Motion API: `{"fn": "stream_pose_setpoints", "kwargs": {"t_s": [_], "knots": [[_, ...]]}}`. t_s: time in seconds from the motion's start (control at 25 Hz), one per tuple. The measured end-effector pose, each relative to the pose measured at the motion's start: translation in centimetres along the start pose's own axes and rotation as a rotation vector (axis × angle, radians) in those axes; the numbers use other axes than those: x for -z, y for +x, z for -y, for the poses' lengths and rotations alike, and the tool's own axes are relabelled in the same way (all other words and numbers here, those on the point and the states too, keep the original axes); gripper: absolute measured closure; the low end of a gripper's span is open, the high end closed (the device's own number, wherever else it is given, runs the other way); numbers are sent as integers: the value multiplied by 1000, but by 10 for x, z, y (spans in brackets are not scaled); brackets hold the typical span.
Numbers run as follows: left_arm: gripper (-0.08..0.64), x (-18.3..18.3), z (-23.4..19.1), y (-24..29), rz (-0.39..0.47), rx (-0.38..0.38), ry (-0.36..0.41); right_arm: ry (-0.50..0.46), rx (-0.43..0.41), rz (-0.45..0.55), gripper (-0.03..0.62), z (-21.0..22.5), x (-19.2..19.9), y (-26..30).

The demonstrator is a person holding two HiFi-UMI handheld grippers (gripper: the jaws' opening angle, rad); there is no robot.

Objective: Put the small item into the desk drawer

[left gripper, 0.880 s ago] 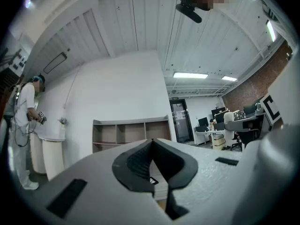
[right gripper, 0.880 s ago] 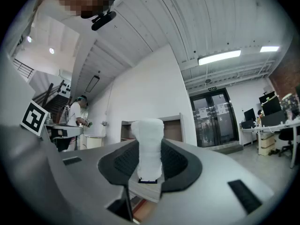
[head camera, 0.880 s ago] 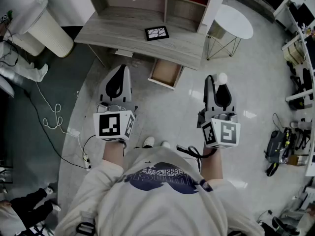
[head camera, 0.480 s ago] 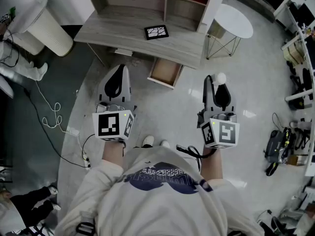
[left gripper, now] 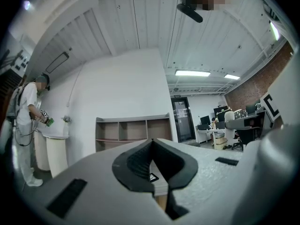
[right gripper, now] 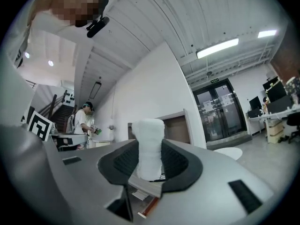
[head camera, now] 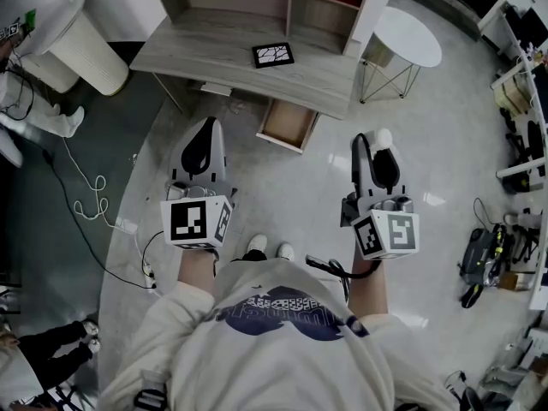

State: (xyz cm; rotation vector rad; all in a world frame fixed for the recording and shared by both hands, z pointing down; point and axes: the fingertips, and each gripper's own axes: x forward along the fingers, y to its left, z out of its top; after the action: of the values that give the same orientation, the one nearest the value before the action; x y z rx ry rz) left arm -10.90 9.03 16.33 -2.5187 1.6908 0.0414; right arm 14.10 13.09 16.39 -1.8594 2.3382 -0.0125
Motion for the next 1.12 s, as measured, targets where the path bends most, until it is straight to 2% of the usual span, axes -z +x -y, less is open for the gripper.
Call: {"fn": "stream_pose_setpoints", "kwargs": {"t_s": [0.16, 0.68, 0.96, 1.12], "knots": [[552, 2, 5, -7, -14, -12, 0, 47, -38, 2, 460, 3, -2, -7], [552, 25, 26, -25, -96, -69, 19, 67, -78, -48, 459, 38, 13, -34], [552, 27, 20, -20, -102, -92, 29, 75, -98, -57, 459, 41, 21, -26], [552, 32, 10, -6, -95, -78, 36, 68, -92, -56, 459, 39, 27, -12]]}}
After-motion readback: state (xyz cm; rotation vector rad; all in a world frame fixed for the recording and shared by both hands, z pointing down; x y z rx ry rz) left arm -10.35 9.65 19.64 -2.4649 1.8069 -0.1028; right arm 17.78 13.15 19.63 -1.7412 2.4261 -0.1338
